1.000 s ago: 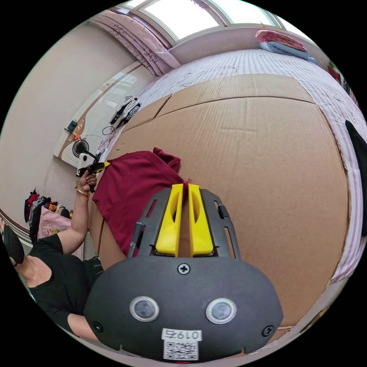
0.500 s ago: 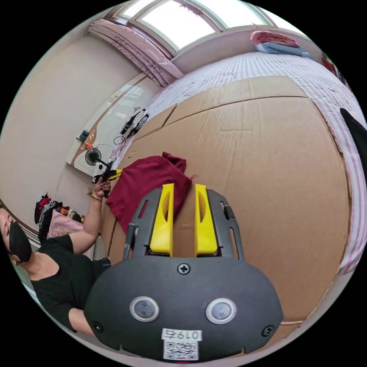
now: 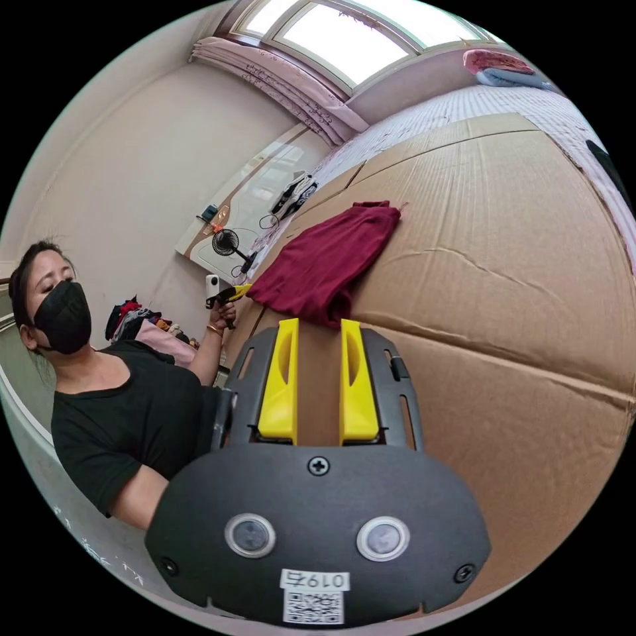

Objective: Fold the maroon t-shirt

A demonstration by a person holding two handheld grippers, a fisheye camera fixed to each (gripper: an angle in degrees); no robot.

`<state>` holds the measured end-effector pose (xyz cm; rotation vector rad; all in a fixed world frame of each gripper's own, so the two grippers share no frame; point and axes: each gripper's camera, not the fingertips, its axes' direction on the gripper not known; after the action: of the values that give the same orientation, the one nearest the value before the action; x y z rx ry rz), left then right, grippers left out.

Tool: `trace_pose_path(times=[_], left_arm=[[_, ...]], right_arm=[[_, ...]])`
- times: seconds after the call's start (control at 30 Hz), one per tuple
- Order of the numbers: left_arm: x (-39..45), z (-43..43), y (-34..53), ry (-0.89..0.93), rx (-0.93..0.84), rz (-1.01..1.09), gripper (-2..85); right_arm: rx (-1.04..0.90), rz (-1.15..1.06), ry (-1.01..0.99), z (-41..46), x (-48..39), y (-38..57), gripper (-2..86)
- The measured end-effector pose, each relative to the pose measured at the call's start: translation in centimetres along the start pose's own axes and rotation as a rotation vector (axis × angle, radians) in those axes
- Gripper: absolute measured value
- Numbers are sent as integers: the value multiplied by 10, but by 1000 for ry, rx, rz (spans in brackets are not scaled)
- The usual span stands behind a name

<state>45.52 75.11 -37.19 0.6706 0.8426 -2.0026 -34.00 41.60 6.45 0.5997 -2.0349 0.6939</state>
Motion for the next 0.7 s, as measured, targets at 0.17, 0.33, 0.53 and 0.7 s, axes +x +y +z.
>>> trace_pose_path(times=[0.17, 0.33, 0.53, 0.7], left_arm=[[14, -8, 21, -18, -28, -10, 94], [22, -7, 26, -14, -40, -16, 99], [30, 1, 33, -8, -82, -26, 107], [31, 0, 44, 37, -68, -49, 110]], right_arm=[[-66, -49, 4, 9, -8, 0, 105], [-88, -76, 2, 14, -10, -10, 102], [-161, -93, -58, 30, -8, -19, 97], [-189, -74, -134, 39, 5, -22, 86]])
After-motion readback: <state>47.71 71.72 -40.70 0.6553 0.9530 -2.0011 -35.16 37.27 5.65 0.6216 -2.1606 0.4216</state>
